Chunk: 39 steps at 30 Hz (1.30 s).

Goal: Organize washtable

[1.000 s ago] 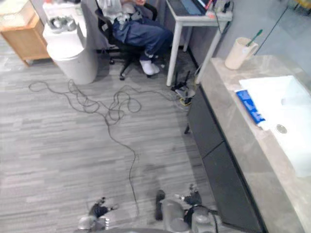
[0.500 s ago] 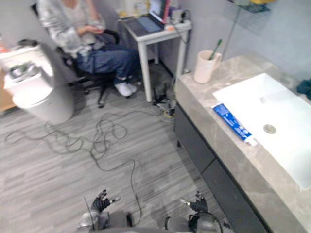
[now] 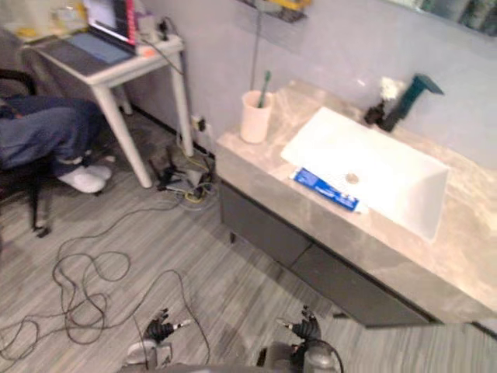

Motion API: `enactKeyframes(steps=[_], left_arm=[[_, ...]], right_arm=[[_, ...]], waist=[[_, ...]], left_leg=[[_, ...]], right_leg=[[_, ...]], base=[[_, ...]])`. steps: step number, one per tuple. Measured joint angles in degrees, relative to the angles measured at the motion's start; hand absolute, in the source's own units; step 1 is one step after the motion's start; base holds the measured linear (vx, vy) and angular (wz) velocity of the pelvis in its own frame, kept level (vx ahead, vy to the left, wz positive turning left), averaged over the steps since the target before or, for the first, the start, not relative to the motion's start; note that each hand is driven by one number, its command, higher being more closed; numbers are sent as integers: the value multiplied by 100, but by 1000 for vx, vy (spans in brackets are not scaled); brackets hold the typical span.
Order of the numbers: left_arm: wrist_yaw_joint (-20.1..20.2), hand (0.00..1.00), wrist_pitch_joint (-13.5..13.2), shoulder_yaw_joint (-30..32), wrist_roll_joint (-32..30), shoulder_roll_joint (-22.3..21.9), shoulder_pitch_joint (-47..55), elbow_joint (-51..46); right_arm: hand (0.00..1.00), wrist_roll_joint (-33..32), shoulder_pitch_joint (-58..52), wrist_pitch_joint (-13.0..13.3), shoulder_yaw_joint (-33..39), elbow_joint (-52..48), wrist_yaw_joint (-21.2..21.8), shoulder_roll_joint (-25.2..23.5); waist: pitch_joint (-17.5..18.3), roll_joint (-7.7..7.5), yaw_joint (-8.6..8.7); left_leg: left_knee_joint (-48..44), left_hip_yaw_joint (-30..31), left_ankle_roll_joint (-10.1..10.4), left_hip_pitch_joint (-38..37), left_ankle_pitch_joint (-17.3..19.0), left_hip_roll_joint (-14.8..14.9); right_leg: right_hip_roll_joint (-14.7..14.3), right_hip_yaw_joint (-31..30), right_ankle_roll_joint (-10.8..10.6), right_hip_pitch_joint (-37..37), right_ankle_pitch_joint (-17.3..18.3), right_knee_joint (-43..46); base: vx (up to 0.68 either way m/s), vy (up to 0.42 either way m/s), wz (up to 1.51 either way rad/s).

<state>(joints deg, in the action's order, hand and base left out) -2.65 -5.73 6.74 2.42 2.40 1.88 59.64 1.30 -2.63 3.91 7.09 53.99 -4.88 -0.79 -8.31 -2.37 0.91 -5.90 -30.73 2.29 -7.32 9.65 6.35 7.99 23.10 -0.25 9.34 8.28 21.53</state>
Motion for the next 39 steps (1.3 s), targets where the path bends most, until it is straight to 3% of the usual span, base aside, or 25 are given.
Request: enactKeyframes(steps=[1,4,6,7,9,11,13,15,17,19,20,21,22,23,24,27,31,33,35,36,37,39], left_arm=[[1,0,21,-16,21,-5,-72,53],[16,0,45,-135,22,-212,-94,96],[28,0,42,-228,14,-248,-94,94],[43,0,33,-226,9,-228,-94,76],[80,0,28,-236,-41,-203,-94,56],[127,0,32,-219,-47,-131,-95,-120],[125,0,24,-185,-44,-140,-28,-254],[124,0,20,-158,-38,-195,-31,-289],[127,0,8,-160,-30,-203,-73,-301],[126,0,-11,-160,-30,-206,-75,-374],[124,0,-36,-167,-29,-206,-76,-388],[121,0,-84,-227,-2,-191,-69,-371],[119,0,-92,-251,24,-167,-72,-336],[110,0,-91,-258,34,-92,-84,-325],[108,0,-95,-228,34,-59,-84,-329],[111,0,-78,-215,27,-43,-78,-288],[111,0,-74,-222,27,-5,-69,-158],[113,0,-71,-236,27,-13,-68,-90],[111,0,-45,-245,28,-58,-65,-45],[110,0,-18,-246,29,-59,-71,-42],[109,0,-10,-248,32,-55,-88,-32],[106,0,9,-255,34,13,-102,76]], right_arm=[[0,11,60,-3,-18,80,2,43],[0,75,123,2,-14,119,-19,347],[0,57,96,-7,54,174,-25,385],[0,64,96,-5,108,207,-25,373],[0,52,95,0,131,256,-24,320],[0,51,50,-9,117,243,-21,250],[0,45,-26,-23,89,87,-24,240],[0,31,-29,-40,124,80,-41,284],[0,29,-30,-48,135,88,-44,277],[0,29,-4,-46,139,82,-46,278],[0,29,-18,-41,146,103,-46,286],[0,34,-18,-39,132,181,-45,351],[0,27,-4,-39,134,198,-45,293],[0,39,14,-26,125,190,-40,238],[0,45,-35,-38,133,197,-31,166],[0,52,-65,-44,212,196,-38,110],[0,58,-48,-38,246,228,-36,115],[0,58,-18,-39,256,300,-32,138],[0,49,2,-36,335,294,-26,175],[0,35,11,-19,353,263,-3,195],[0,38,68,-12,331,241,3,239],[0,34,107,-11,278,260,-4,234]], waist=[[-25,39,11],[-211,418,205],[-180,500,192],[-175,495,197],[-251,318,188],[-273,169,122],[-339,211,93],[-362,324,60],[-377,293,40],[-387,261,12],[-387,261,-12],[-359,271,-56],[-313,262,-25],[-250,134,38],[-220,-8,-9],[-193,-47,-34],[-175,-31,-36],[-173,27,-36],[-169,88,-9],[-212,169,-7],[-221,242,31],[-218,236,72]], left_leg=[[12,-20,30,-21,-18,12],[101,97,55,-255,-31,8],[144,98,160,-339,-96,-2],[116,94,206,-452,-125,6],[-383,91,277,-375,-80,107],[-1624,85,407,-13,16,416],[-3137,164,404,457,39,859],[-3497,398,261,652,359,964],[-3283,561,117,927,545,872],[-2575,1047,119,1189,542,620],[-1917,1603,204,1322,486,357],[-1319,2026,236,1231,81,91],[-1228,1933,210,1184,101,-20],[-1128,1827,157,1167,133,-146],[-1149,1630,26,1159,141,-215],[-1070,1459,-97,992,217,-355],[-742,1264,-109,567,220,-431],[-558,1121,-109,293,220,-387],[-476,1004,-110,0,220,-334],[-461,1023,-137,-121,236,-293],[-446,1042,-202,-265,274,-174],[-439,1185,-194,-343,295,-21]], right_leg=[[-47,38,56,-69,-32,-139],[-236,-136,102,-433,-64,-663],[-290,-206,100,-552,-64,-817],[-330,-270,80,-666,-52,-923],[-329,-319,60,-845,-36,-1040],[-348,-428,65,-1013,-34,-1154],[-446,-690,166,-1209,39,-1181],[-485,-1037,231,-1277,128,-1166],[-366,-1443,159,-1329,183,-1146],[-221,-1802,18,-1318,268,-1076],[-109,-2024,-137,-1296,342,-987],[-49,-2350,-378,-1192,452,-830],[57,-2431,-435,-1210,434,-882],[179,-2476,-474,-1199,402,-967],[293,-2484,-524,-1173,319,-1011],[419,-2513,-556,-1206,41,-1183],[436,-2656,-542,-1214,-121,-1020],[375,-2734,-543,-996,-120,-451],[303,-2738,-594,-486,-184,790],[284,-2610,-562,-86,-125,1480],[173,-2312,-479,118,378,1575],[-150,-1747,-299,370,469,840]], base=[[125,-110,-75],[95,-50,-38],[105,-22,-29],[74,-28,-15],[38,-49,-12],[34,-64,-24],[80,14,-70],[88,118,-89],[123,185,-102],[126,250,-92],[120,338,-99],[183,421,-99],[182,344,-61],[263,297,-27],[222,206,-27],[231,221,-29],[211,135,-46],[176,40,-54],[172,6,-49],[169,-37,-41],[170,-75,-30],[204,-125,-6]])
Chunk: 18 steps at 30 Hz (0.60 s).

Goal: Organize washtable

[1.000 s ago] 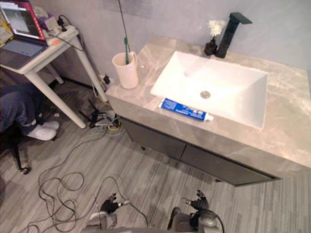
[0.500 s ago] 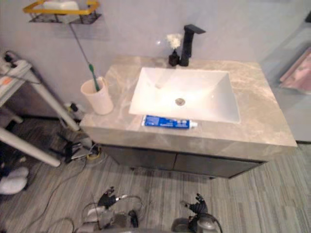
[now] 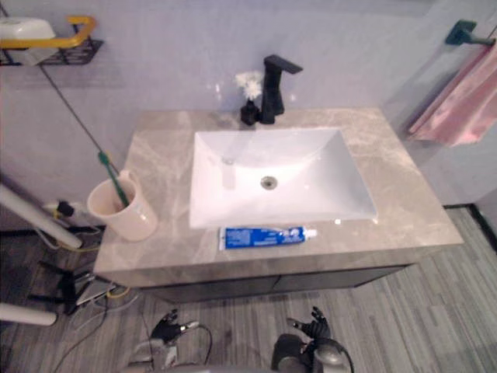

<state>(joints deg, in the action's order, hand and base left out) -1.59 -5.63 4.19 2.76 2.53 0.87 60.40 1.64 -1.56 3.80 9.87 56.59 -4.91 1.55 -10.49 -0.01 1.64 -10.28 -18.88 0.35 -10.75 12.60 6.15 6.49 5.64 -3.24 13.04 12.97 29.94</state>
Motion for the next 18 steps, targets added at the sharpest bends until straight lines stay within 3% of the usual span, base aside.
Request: enactKeyframes(steps=[1,2,3,7,10,12,15,16,18], left_arm=[[1,0,1,-5,1,15,4,0],[5,0,12,-5,4,43,1,60],[27,0,19,-7,1,-123,-32,100],[24,0,17,-4,-5,-245,-32,109],[24,0,6,45,-8,-241,-42,82],[24,0,11,33,-8,-218,-126,0],[-9,0,122,0,3,-136,-150,-31],[-9,0,144,-13,2,-109,-147,-21],[-1,0,121,-96,5,-70,-103,-32]], right_arm=[[0,2,-4,10,-33,3,-2,-4],[0,-37,6,22,-37,38,8,11],[0,-54,61,20,15,61,-11,144],[0,-61,72,14,100,78,-17,238],[0,-66,69,18,101,103,-37,211],[0,-102,62,10,91,115,-39,153],[0,-110,44,14,92,115,-42,122],[0,-111,42,16,91,114,-43,114],[0,-112,50,15,97,155,-46,113]], waist=[[8,-38,15],[26,-134,71],[-3,158,53],[-3,350,65],[-48,222,58],[-109,50,14],[-124,39,-42],[-154,-24,-39],[-143,3,-33]], left_leg=[[-1,40,32,1,17,-13],[-9,185,193,-3,111,-117],[-6,337,248,8,115,10],[157,485,397,-123,-215,-8],[-104,516,415,-102,-284,14],[-919,621,422,291,-280,81],[-1707,596,537,610,-355,177],[-1731,600,534,614,-225,208],[-1138,500,507,570,84,172]], right_leg=[[-79,97,106,27,-206,-414],[-129,186,172,-45,-680,-952],[-268,229,244,-129,-751,-1067],[-279,253,239,-352,-746,-1328],[-257,377,209,-630,-673,-1499],[-171,482,196,-748,-622,-1533],[-116,504,212,-928,-606,-1641],[-74,503,212,-968,-607,-1678],[-28,490,199,-1021,-623,-1728]], base=[[223,-154,24],[208,-116,17],[206,-98,12],[178,-86,1],[79,-62,25],[12,-59,35],[28,33,8],[45,43,6],[30,76,3]])
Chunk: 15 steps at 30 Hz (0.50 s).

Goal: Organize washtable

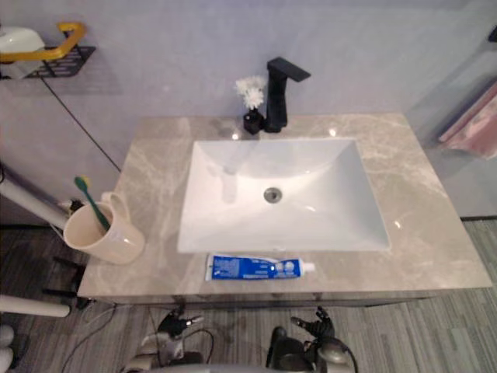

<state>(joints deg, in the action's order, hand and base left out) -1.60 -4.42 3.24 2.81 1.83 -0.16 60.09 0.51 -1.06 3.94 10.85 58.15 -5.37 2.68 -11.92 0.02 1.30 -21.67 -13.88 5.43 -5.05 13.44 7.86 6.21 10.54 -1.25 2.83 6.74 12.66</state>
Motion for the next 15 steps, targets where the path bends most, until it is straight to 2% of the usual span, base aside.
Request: enactKeyframes(steps=[1,2,4,7,11,15], left_arm=[[-2,0,-36,-155,-2,41,19,-7],[-1,0,-56,-257,-2,69,49,-3],[-1,0,-77,-325,-13,184,133,0],[-5,0,-88,-321,-17,207,180,16],[-7,0,-92,-307,-17,243,256,31],[-58,0,-89,-242,-18,234,290,145]], right_arm=[[0,-2,25,-2,18,94,-1,29],[0,-3,41,2,43,117,-2,40],[0,-5,-13,-1,68,126,6,-12],[0,-14,-94,0,199,125,6,-50],[0,-128,-118,-2,303,132,7,-45],[0,-268,-121,-7,563,233,8,-37]], waist=[[-4,30,-5],[27,150,21],[105,36,50],[170,-59,83],[199,-92,84],[208,12,77]], left_leg=[[671,-42,13,-34,-43,-16],[1200,-65,-27,-104,-282,-21],[1479,-53,-55,-294,-303,-148],[1610,-44,-149,-379,-362,-313],[1608,-17,-210,-389,-399,-502],[1616,12,-241,-487,-418,-490]], right_leg=[[3,-1,-38,-22,-23,2],[-68,-9,-94,-87,-39,-19],[-62,-91,-284,-270,-210,-391],[47,-76,-374,-436,-386,-706],[173,-77,-455,-571,-495,-917],[144,-35,-417,-717,-550,-1049]], base=[[17,145,-6],[8,161,-13],[12,165,-9],[12,118,3],[-9,108,3],[14,16,4]])
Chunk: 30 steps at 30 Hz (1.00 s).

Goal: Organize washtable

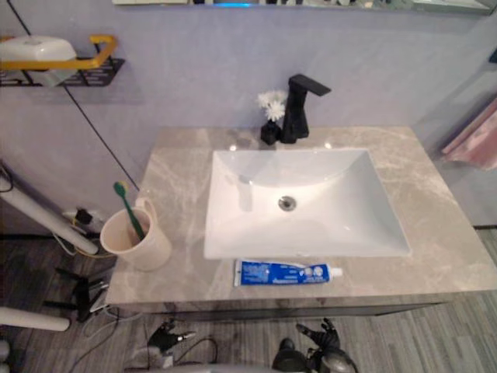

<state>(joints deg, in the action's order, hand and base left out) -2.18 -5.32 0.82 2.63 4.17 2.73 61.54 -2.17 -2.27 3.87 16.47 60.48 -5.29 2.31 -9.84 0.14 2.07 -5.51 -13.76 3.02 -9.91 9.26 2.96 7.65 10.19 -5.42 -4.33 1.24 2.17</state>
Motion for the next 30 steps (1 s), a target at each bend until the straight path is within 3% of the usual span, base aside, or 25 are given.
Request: enactKeyframes(steps=[5,7,8,16,30], left_arm=[[-42,0,-2,170,-3,-54,29,41],[-42,0,-4,207,-3,-62,31,39],[-43,0,-9,336,-2,-48,30,84],[-47,0,-12,334,-9,-50,30,85],[-312,0,-10,-70,-237,-2,-77,108]], right_arm=[[0,-1,-12,-4,108,69,1,30],[0,-2,-19,-21,184,113,2,41],[0,2,-447,-51,210,168,4,117],[0,-4,-468,-49,214,169,4,115],[0,-454,-668,46,460,30,-14,195]], waist=[[35,60,-1],[41,46,-8],[65,-40,-65],[62,-34,-66],[63,-30,-124]], left_leg=[[152,5,-1,-113,0,62],[160,-9,-1,-137,0,64],[318,-5,-3,-261,-1,72],[318,98,-20,-220,-14,72],[265,-38,-19,-279,-13,89]], right_leg=[[-90,-2,16,-67,-12,-23],[-94,-18,22,-76,-23,-21],[-149,-54,20,-139,-105,-157],[-138,54,20,-162,-105,-175],[-181,-107,37,-320,-308,-472]], base=[[-32,-18,-2],[-23,-4,-2],[0,0,0],[-1,-1,6],[-37,-18,-4]])
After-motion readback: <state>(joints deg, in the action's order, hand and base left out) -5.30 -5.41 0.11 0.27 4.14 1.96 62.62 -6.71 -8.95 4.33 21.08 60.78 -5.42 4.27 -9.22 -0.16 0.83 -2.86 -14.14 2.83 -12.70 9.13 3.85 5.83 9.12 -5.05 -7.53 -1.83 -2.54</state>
